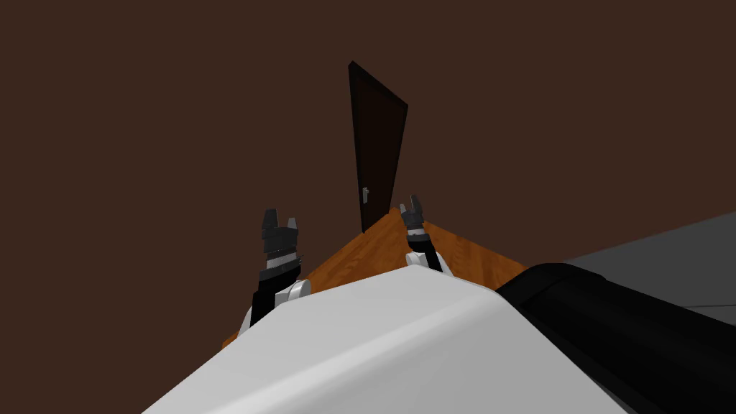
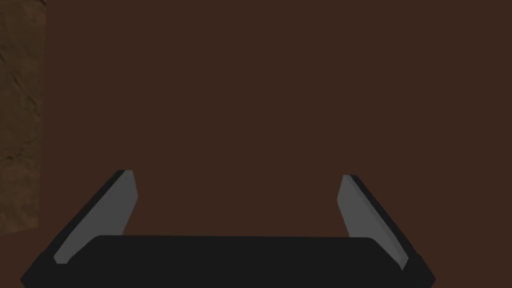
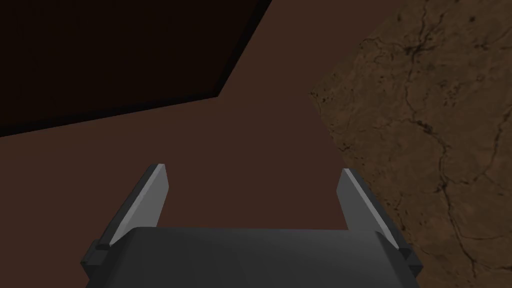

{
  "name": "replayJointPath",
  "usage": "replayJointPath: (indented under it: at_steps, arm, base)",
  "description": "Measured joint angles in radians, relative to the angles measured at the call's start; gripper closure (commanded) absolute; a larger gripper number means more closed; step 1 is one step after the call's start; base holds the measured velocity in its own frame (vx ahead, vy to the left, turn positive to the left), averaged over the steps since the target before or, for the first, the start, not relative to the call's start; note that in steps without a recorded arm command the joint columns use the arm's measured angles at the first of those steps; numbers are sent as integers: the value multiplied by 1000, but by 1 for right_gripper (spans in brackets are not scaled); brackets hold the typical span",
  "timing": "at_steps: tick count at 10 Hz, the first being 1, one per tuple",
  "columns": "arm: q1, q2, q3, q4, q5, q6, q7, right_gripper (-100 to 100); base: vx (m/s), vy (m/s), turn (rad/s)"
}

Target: Pull the door open

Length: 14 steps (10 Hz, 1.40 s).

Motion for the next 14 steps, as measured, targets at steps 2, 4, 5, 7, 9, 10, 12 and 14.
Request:
replayJointPath:
  at_steps: [2,4,5,7,9,10,12,14]
  arm:
    - [-13,-13,-1,35,22,-8,27,-100]
    - [-30,-22,0,74,48,-7,66,-100]
    - [-38,-28,-1,92,59,-8,82,-100]
    - [-54,-41,-2,134,87,-11,121,-100]
    - [-67,-52,-3,165,109,-11,152,-100]
    - [-74,-58,-5,182,119,-13,166,-100]
    - [-87,-68,-6,217,142,-17,198,-100]
    - [-101,-78,-7,255,166,-22,232,-100]
  base:
    - [151,-49,88]
    - [140,-49,69]
    - [184,-60,87]
    - [136,-61,61]
    - [81,-49,60]
    - [72,-59,66]
    - [94,-46,61]
    - [93,-55,69]
